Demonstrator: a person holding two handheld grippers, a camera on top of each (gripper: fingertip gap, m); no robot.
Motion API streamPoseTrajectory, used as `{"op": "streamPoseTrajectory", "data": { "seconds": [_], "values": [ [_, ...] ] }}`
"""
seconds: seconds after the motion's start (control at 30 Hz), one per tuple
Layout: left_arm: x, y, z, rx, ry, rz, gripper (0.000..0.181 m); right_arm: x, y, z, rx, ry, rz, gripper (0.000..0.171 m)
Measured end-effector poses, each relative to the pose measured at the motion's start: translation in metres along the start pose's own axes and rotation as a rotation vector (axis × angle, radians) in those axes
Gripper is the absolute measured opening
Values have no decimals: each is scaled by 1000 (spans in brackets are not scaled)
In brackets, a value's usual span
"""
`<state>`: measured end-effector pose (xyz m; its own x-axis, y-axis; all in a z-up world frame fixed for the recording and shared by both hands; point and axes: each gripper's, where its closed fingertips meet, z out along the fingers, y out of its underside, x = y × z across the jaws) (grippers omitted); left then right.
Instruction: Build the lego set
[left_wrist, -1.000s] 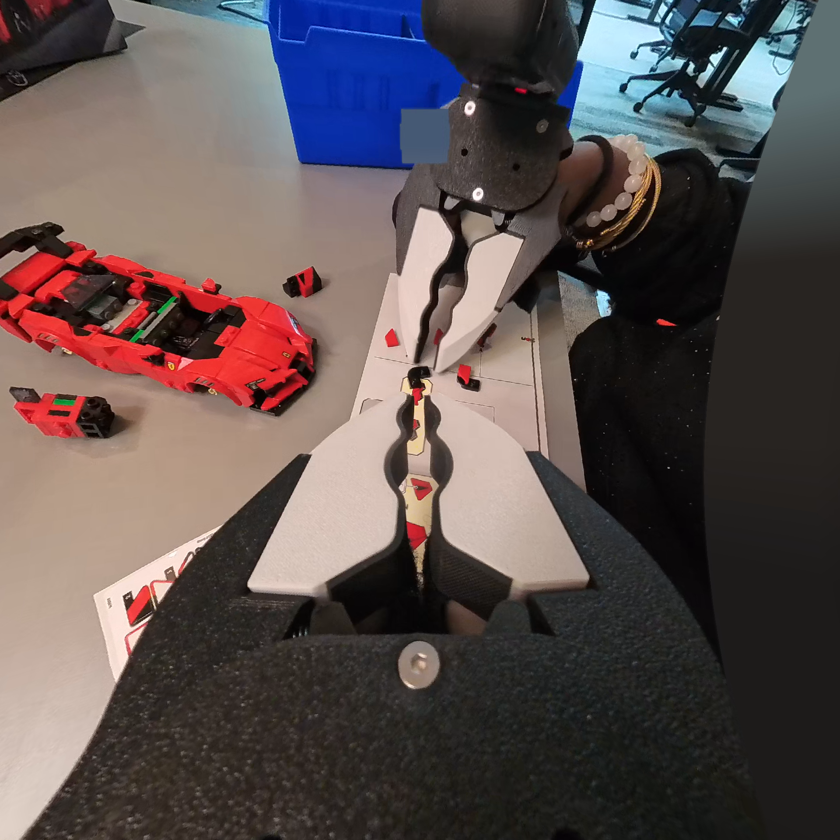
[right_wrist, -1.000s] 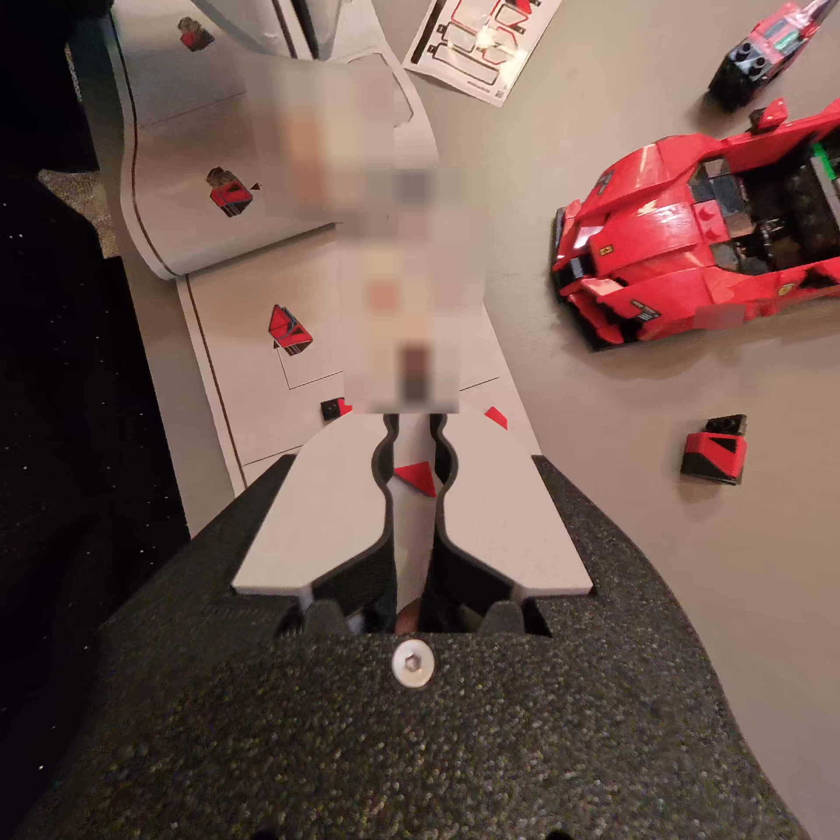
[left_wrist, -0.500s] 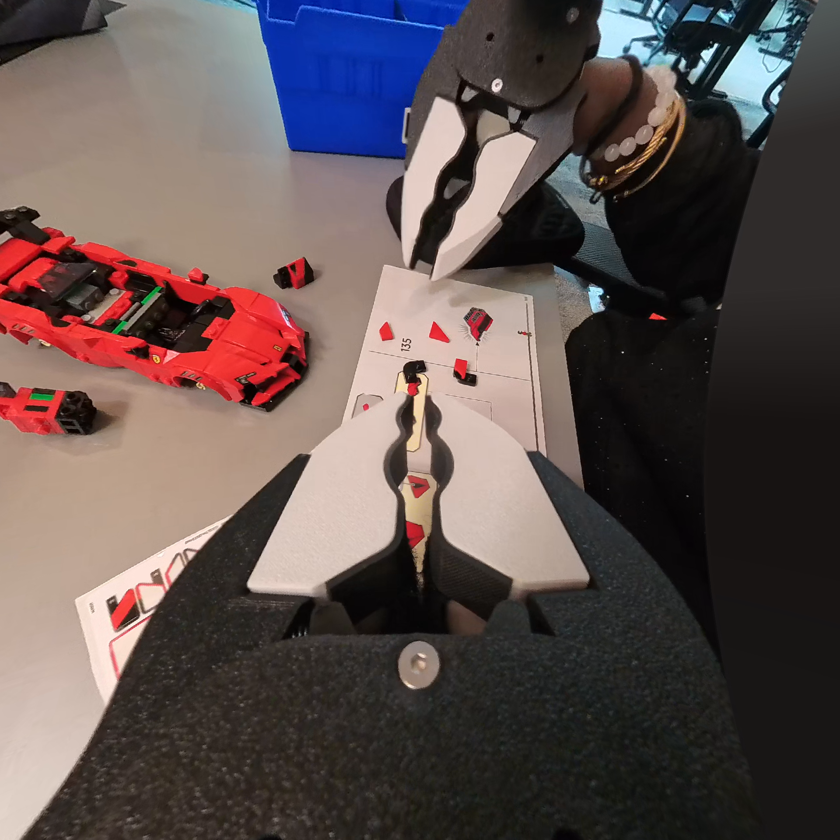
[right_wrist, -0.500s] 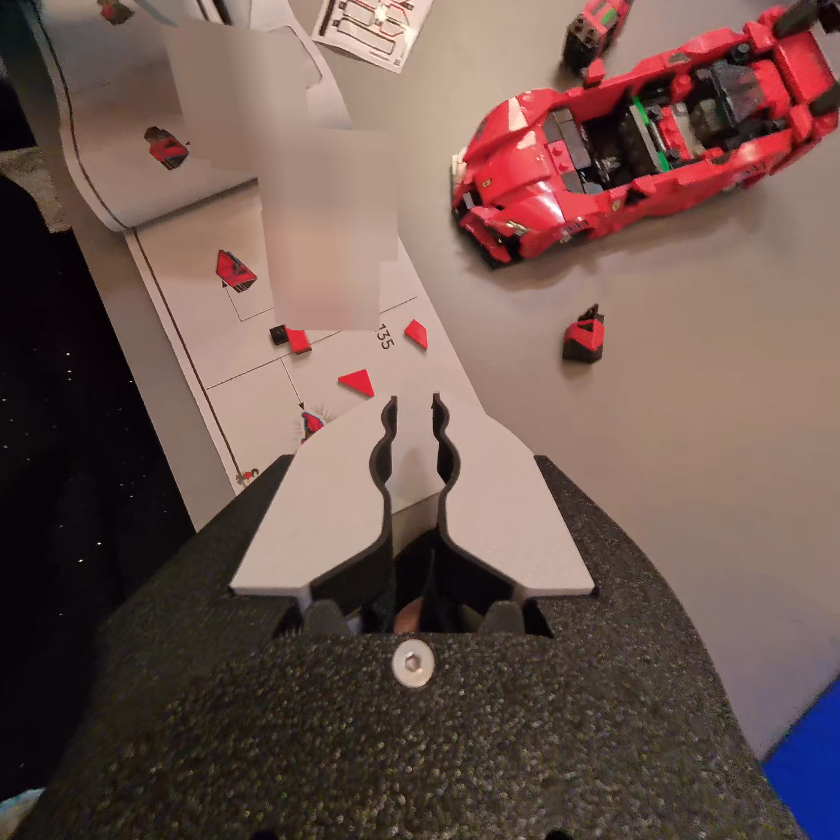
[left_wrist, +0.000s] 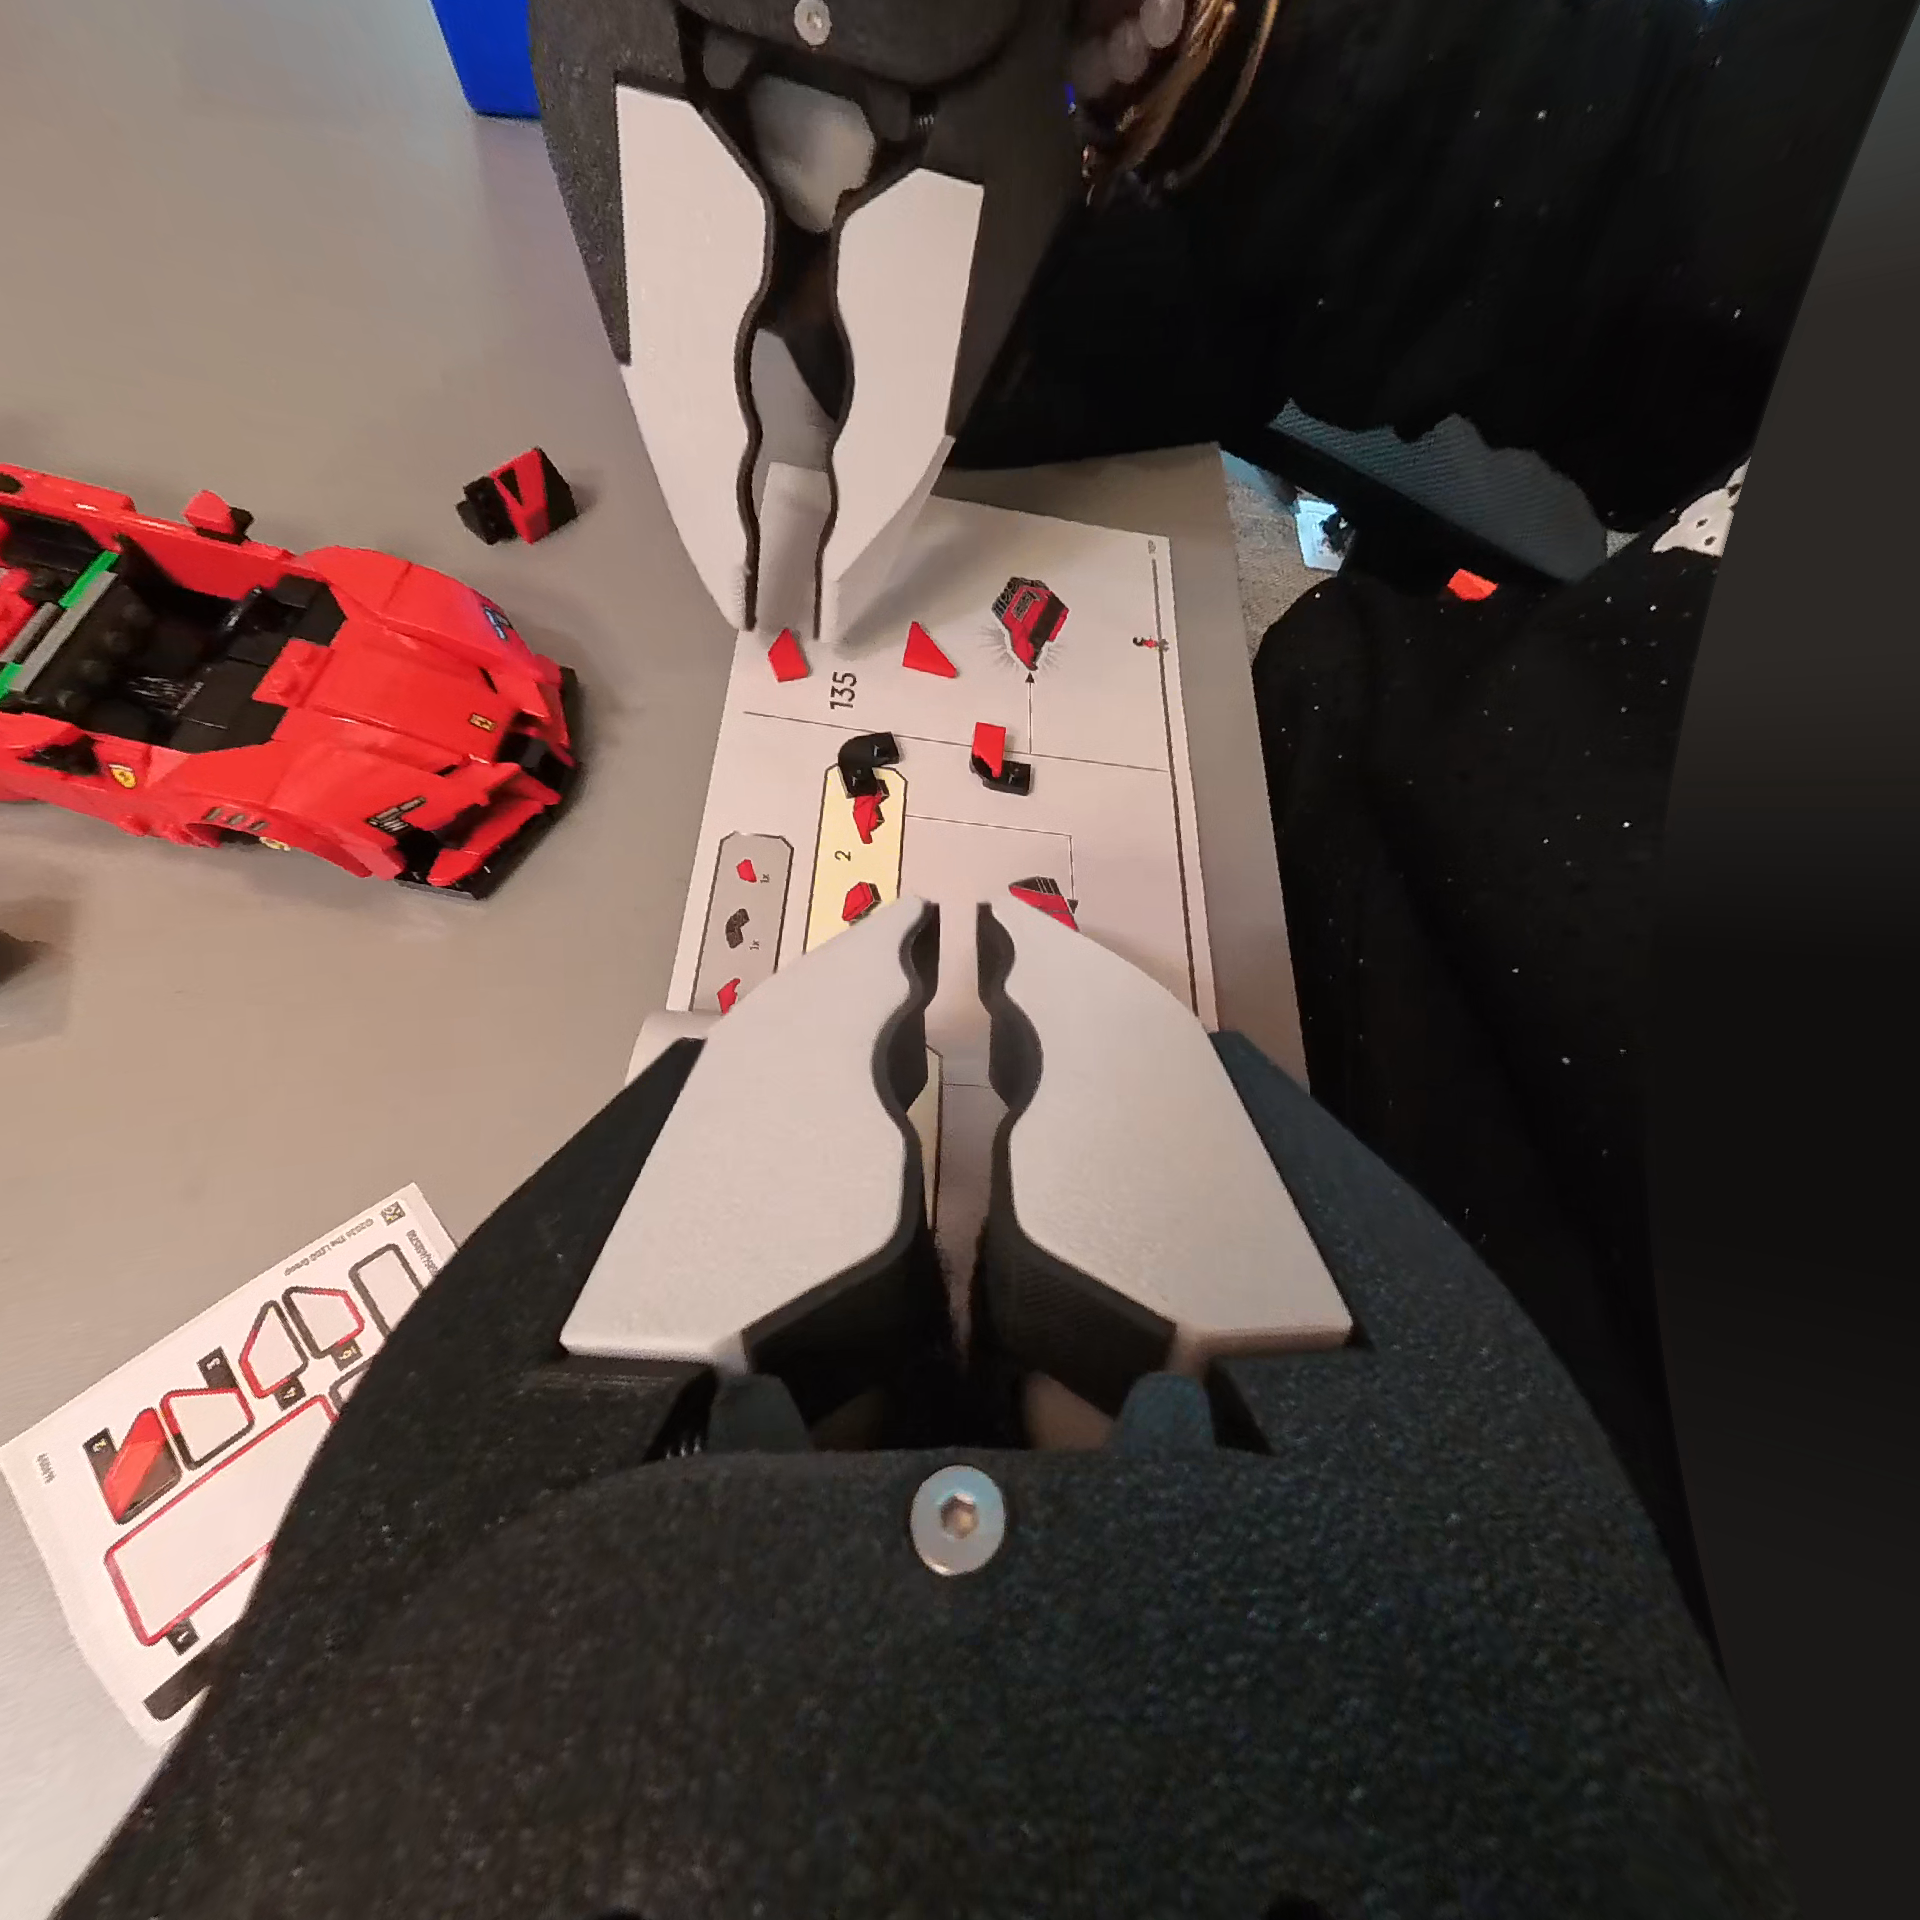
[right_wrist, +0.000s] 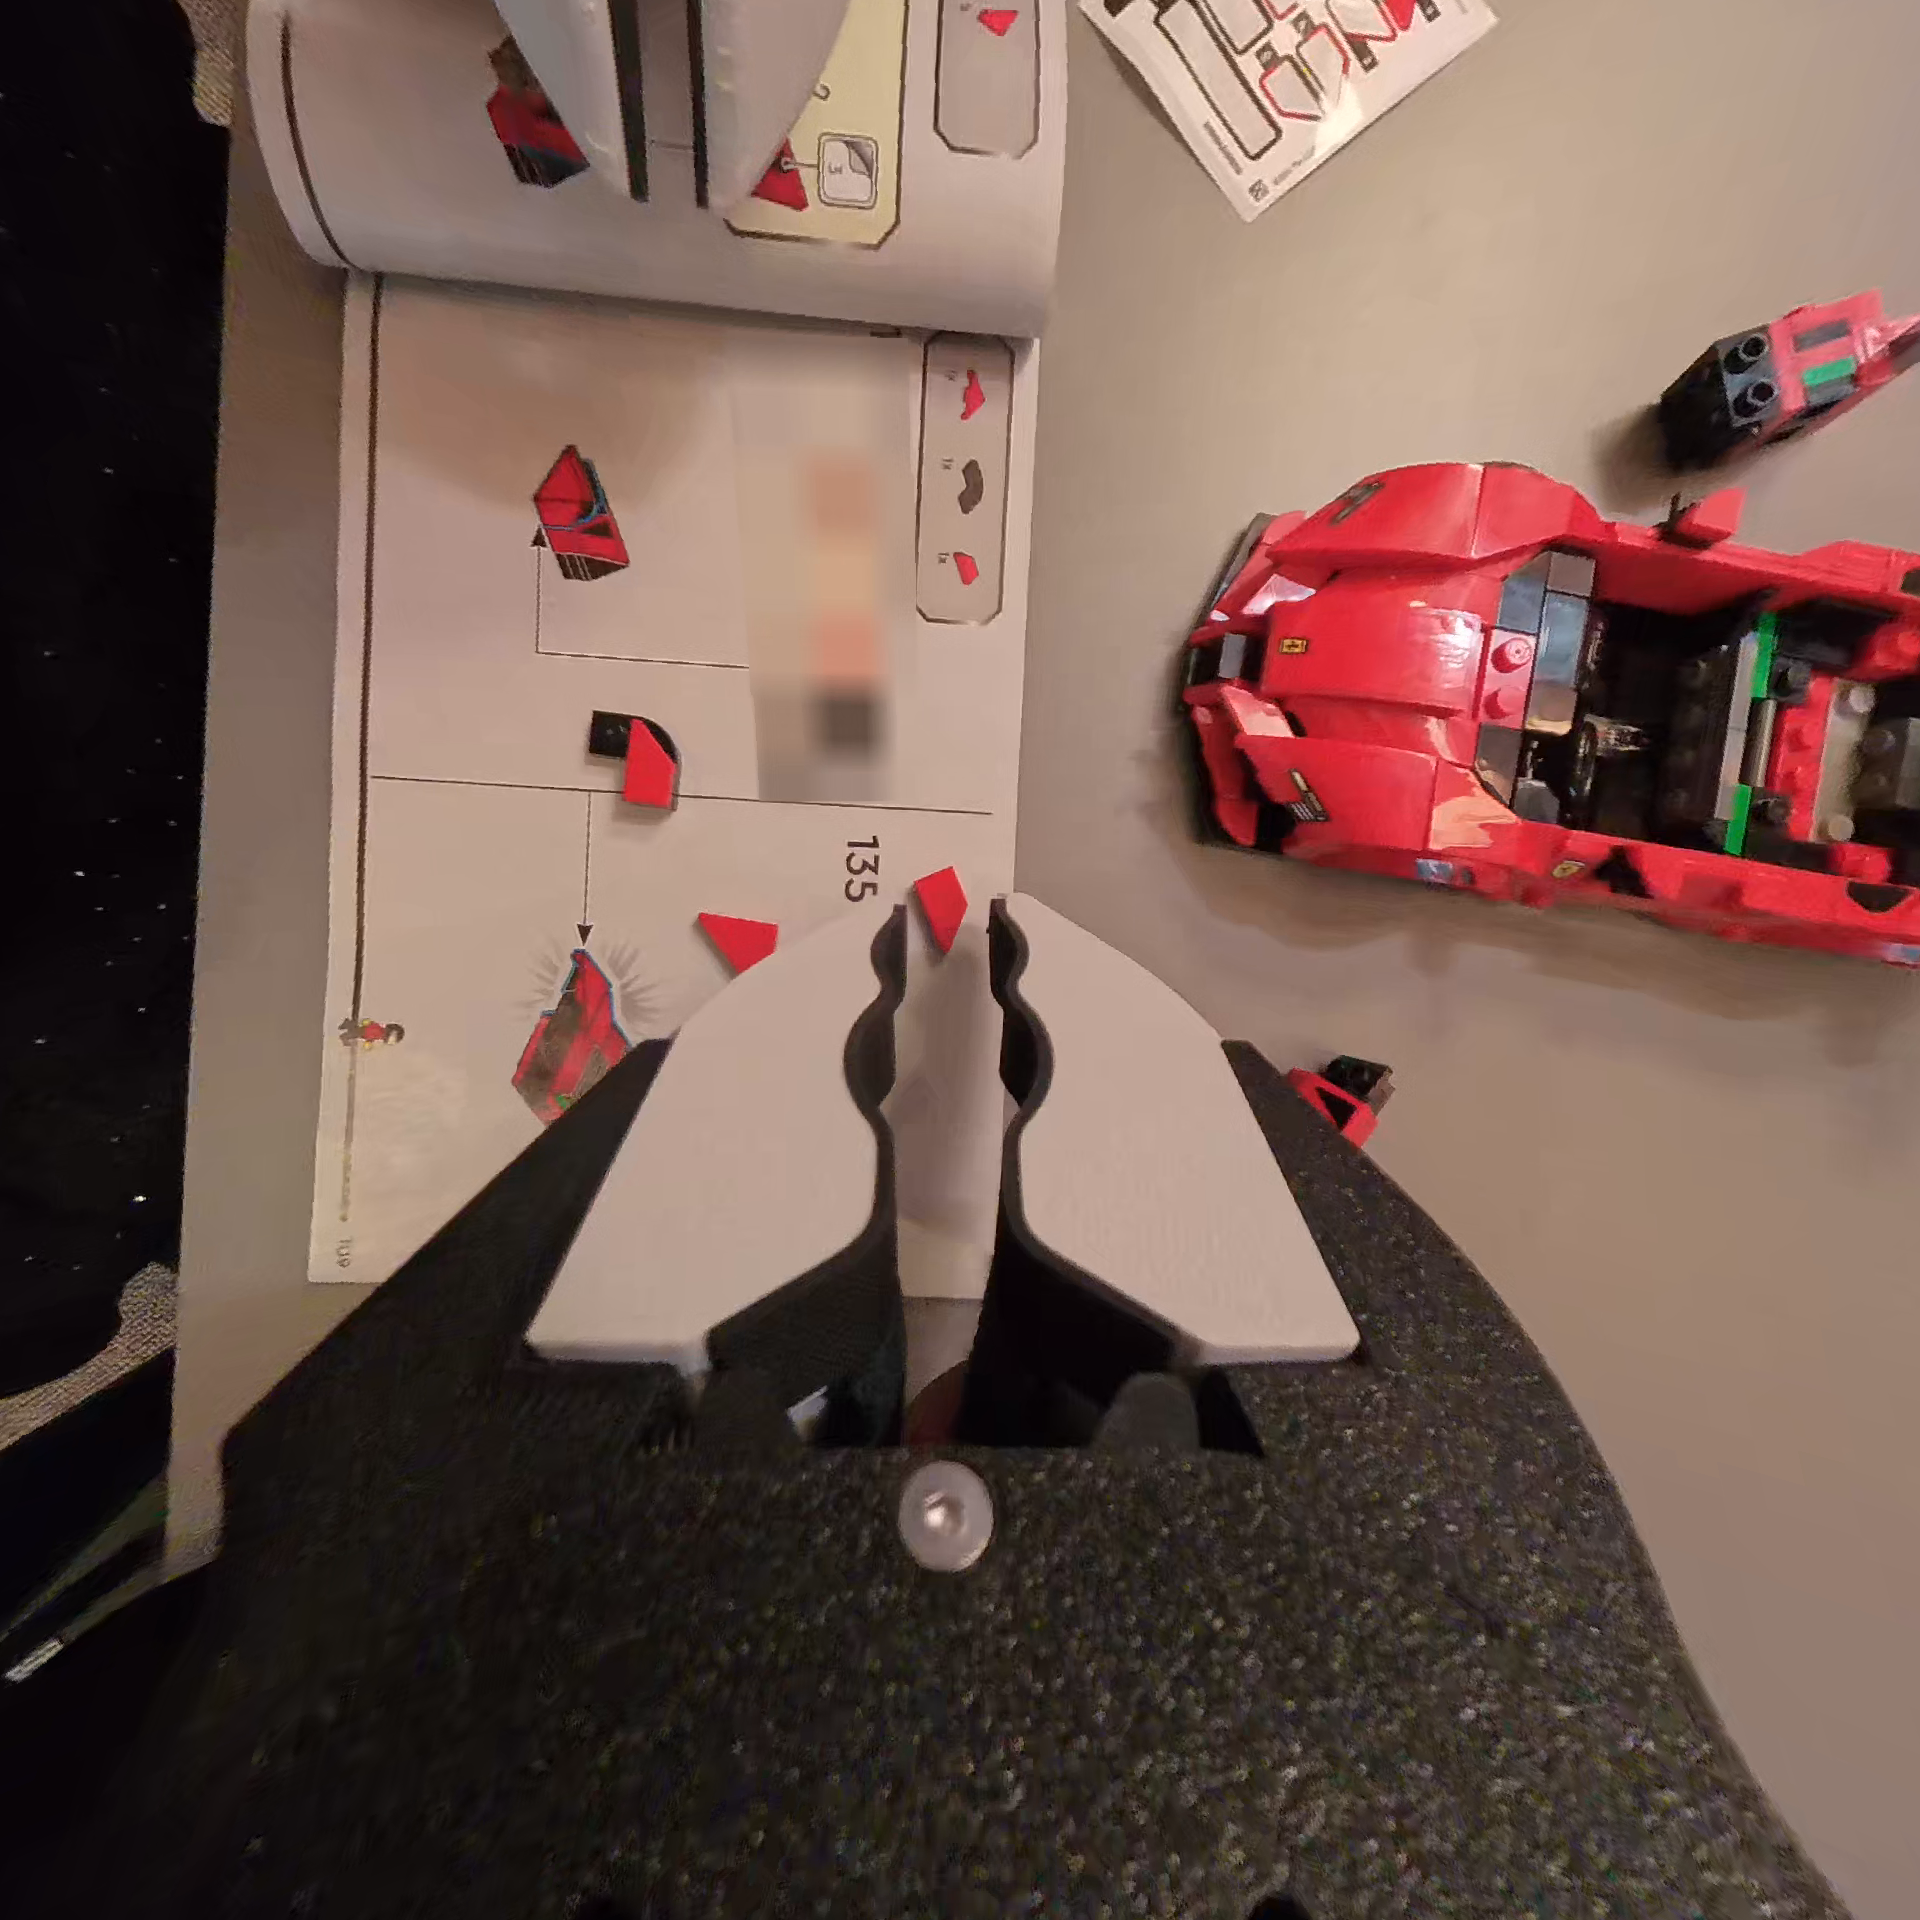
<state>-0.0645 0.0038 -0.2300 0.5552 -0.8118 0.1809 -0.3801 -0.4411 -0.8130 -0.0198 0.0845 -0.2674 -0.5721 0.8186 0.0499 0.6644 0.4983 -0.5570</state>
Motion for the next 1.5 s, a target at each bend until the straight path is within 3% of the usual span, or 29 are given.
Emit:
{"op": "streamPoseTrajectory", "data": {
  "seconds": [0.43, 0.63, 0.97, 1.5],
  "values": [
    [-1, -2, 0, 7, -16, -8, 8, -4, 4, 5, 15, 29, 61, 5],
    [-2, -6, 2, 9, -34, -3, 8, -18, -20, 1, 99, 55, 134, 5],
    [-14, -2, 14, -206, -77, 64, 3, -20, -27, 13, 41, 64, 152, 5],
    [-22, 2, 40, -229, -55, 36, 4, -20, -25, 18, 10, 28, 123, 5]
  ]
}}
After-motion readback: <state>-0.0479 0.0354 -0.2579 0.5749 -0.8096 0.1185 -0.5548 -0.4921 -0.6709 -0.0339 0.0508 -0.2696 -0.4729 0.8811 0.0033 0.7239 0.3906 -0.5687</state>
